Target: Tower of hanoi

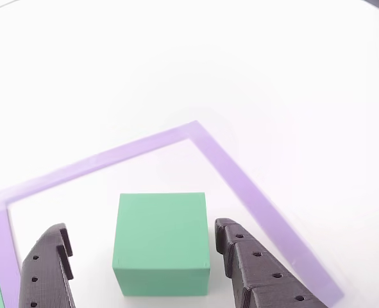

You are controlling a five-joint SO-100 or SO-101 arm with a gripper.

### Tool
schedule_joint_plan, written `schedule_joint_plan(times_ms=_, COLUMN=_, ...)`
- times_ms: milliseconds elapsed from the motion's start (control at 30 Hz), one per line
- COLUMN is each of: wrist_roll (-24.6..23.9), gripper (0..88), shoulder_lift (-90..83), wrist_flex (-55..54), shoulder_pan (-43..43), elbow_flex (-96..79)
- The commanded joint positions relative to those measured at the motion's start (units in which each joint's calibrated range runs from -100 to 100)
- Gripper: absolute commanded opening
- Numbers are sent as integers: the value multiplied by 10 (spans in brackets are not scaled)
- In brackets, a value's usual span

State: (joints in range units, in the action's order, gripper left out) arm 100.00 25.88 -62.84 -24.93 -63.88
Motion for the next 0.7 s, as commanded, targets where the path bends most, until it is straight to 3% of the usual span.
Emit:
schedule_joint_plan(times_ms=0, wrist_roll=0, gripper=266, shoulder_lift=-83, wrist_flex=37, shoulder_pan=11, elbow_flex=-4)
schedule_joint_plan(times_ms=233, wrist_roll=0, gripper=252, shoulder_lift=-316, wrist_flex=271, shoulder_pan=14, elbow_flex=-14)
schedule_joint_plan(times_ms=533, wrist_roll=0, gripper=57, shoulder_lift=-618, wrist_flex=760, shoulder_pan=39, elbow_flex=74)
schedule_joint_plan(times_ms=667, wrist_roll=0, gripper=2, shoulder_lift=-689, wrist_flex=908, shoulder_pan=82, elbow_flex=121)
